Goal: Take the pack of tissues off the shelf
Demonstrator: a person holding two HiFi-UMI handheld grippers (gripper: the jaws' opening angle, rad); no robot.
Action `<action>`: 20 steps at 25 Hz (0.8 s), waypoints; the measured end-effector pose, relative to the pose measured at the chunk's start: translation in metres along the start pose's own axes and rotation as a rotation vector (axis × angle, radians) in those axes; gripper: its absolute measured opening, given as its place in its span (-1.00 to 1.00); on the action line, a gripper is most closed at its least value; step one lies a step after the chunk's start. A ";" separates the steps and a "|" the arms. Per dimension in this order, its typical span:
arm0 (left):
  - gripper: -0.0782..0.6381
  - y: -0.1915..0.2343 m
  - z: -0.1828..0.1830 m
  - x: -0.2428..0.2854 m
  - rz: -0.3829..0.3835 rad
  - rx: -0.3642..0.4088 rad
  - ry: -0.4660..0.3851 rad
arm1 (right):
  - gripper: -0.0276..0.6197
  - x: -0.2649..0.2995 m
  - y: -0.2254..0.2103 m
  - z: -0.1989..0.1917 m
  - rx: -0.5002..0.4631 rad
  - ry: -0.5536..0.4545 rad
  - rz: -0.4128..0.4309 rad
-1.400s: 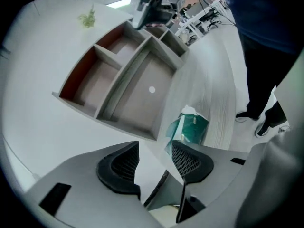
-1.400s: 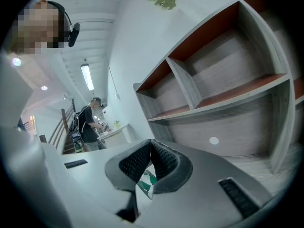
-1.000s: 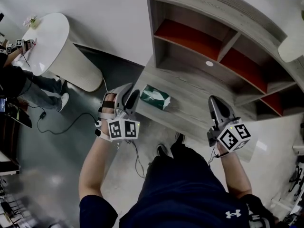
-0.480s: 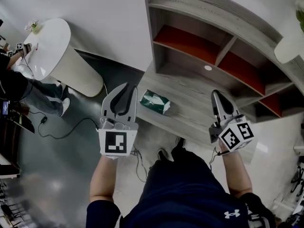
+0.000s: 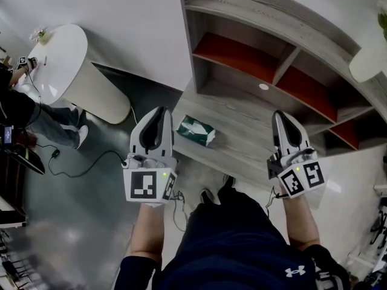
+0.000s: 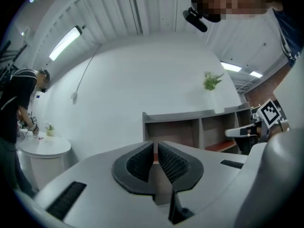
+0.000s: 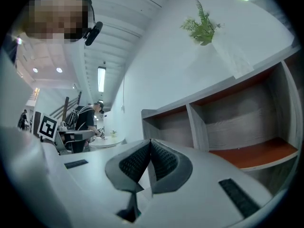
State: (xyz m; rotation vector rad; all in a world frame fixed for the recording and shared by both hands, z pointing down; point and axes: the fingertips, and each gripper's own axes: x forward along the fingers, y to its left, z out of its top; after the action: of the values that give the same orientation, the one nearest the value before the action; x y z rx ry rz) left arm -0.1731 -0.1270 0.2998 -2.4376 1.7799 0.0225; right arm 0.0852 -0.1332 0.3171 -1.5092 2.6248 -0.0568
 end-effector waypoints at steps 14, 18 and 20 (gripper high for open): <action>-0.67 -0.014 -0.011 0.016 -0.014 0.016 0.031 | -0.88 0.002 -0.014 0.001 -0.007 0.009 0.003; -0.67 -0.014 -0.013 0.018 -0.015 0.015 0.036 | -0.88 0.003 -0.016 0.000 0.004 0.013 0.003; -0.67 -0.014 -0.014 0.019 -0.016 0.012 0.041 | -0.88 0.004 -0.017 0.000 0.009 0.015 0.002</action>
State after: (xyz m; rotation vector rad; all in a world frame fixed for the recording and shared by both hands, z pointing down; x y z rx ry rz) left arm -0.1550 -0.1422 0.3137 -2.4607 1.7719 -0.0399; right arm 0.0981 -0.1452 0.3184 -1.5086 2.6338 -0.0799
